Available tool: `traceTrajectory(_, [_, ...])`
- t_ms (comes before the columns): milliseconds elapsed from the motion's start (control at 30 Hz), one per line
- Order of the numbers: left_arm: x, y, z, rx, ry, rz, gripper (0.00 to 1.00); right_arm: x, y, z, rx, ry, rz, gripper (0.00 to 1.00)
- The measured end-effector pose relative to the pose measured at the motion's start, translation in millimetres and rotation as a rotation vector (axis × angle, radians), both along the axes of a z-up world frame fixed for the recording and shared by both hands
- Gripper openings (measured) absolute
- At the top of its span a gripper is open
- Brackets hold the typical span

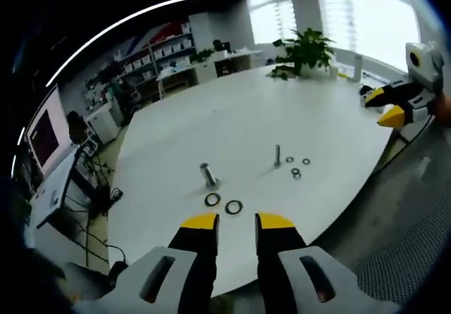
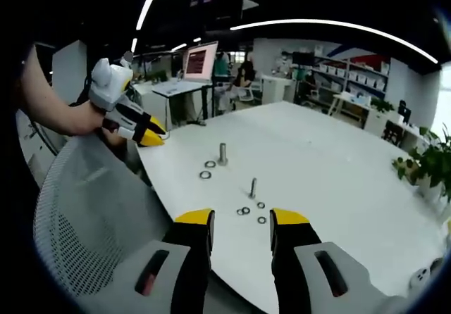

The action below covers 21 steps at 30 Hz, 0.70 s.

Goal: Place the washer onto the threaded stud by aligning its center hole with the stud, sliding it down to the base, and recovering from edge contact or off-axis alignment until the washer reaches the visible bottom stop.

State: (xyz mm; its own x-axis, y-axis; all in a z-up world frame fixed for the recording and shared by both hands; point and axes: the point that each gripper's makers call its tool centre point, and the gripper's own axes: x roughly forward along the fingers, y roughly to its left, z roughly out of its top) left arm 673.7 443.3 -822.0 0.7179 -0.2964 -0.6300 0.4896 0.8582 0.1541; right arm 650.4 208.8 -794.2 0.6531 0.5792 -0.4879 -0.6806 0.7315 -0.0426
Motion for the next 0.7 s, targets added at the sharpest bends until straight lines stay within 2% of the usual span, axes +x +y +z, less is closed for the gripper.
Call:
traceTrajectory(133, [-0.5,-1.8,3.2,-0.045,0.003,0.012,0.19,-2.0,4.2,1.5,-0.003,-0.013,0.015,0.34])
traceTrajectory(200, [-1.7,-5.3,2.0,-0.044,0.009,-0.006,0.19,-2.1,3.1,-2.1,-0.018,-0.001,0.015,0.34])
traceTrajectory(367, [-2.2,-12.1,8.7,-0.091,-0.009,-0.030,0.18,1.7,-2.4,2.5,-0.018,-0.026,-0.022,0.33])
traceTrajectory(533, [-4.1,-18.0,2.3,-0.099,0.031,-0.064,0.18,6.6,-4.3,2.9,-0.030,-0.030,-0.031,0.33])
traceTrajectory(700, [-3.7,-22.6,10.4,-0.146,0.009,-0.084,0.18,8.8,-12.7,-0.3,-0.048,-0.024,-0.064,0.33])
